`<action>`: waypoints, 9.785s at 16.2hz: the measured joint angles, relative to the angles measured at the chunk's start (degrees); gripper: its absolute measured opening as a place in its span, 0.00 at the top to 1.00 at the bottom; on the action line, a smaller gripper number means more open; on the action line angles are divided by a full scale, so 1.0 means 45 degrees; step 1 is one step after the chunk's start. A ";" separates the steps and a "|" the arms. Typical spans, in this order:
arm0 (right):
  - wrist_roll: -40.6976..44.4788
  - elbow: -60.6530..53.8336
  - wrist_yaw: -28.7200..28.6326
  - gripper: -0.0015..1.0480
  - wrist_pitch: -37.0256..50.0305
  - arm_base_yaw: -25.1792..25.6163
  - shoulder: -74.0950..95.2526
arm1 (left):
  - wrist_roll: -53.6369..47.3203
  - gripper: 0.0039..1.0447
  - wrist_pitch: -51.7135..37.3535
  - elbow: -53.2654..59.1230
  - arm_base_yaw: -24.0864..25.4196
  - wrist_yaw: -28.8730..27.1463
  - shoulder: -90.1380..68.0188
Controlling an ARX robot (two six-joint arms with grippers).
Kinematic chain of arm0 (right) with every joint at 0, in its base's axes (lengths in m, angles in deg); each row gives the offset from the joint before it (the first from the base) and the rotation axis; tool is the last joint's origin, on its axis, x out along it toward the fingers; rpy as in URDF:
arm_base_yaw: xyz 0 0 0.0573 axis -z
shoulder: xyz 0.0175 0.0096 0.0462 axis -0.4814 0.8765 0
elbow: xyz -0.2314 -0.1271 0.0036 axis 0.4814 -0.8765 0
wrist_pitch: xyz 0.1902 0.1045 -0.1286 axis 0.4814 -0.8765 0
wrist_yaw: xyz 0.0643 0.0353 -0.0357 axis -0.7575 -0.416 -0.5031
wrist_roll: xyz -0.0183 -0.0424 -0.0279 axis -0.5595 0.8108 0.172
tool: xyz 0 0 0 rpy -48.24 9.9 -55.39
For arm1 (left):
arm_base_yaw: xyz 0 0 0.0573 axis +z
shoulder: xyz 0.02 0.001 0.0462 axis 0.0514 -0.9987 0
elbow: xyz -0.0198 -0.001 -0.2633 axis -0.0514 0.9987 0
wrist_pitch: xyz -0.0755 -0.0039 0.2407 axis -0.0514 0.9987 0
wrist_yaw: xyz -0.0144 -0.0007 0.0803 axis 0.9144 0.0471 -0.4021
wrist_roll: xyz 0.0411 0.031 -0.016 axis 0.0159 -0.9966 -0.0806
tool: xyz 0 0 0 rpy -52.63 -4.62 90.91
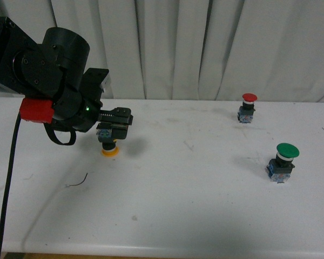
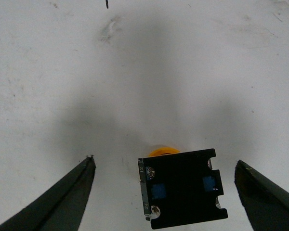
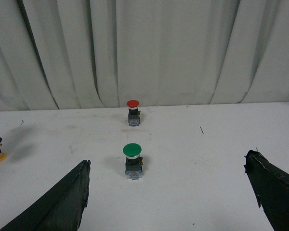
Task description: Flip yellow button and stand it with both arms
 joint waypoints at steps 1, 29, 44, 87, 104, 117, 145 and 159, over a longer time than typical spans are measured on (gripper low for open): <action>-0.0005 0.0000 0.0000 0.06 0.0000 0.0000 0.0000 | 0.0010 0.26 0.0000 0.0000 0.0000 0.0000 0.0000; 0.0000 0.0000 0.0000 0.06 0.0000 0.0000 0.0000 | 1.2444 0.66 -1.6339 1.1676 -0.1817 0.6824 0.8121; -0.0053 0.0000 -0.0204 0.06 0.0049 0.0058 0.0029 | 1.4100 0.66 -1.6257 1.1171 -0.2686 0.6742 0.6834; -1.7524 0.6606 -0.4546 0.23 1.6417 -0.4935 2.2265 | 1.4387 0.66 -1.6257 1.1647 -0.2472 0.6577 0.7111; -1.7379 0.6547 -0.5100 0.66 1.6364 -0.3905 2.2333 | 1.1045 0.06 -1.3993 1.3663 -0.0874 0.5071 1.2721; -1.7272 0.6649 -0.5406 0.66 1.6378 -0.3487 2.1711 | 0.0330 0.87 -0.1073 1.6801 -0.0996 -0.3128 2.5859; -0.1685 0.8140 0.1821 0.66 1.2706 -0.2123 1.9506 | 0.0238 0.06 0.0136 1.8083 0.2312 0.0345 2.8540; -0.0165 1.7393 0.3949 0.66 0.2914 -0.1598 2.6782 | 0.0238 0.06 0.0136 1.8083 0.2312 0.0350 2.8540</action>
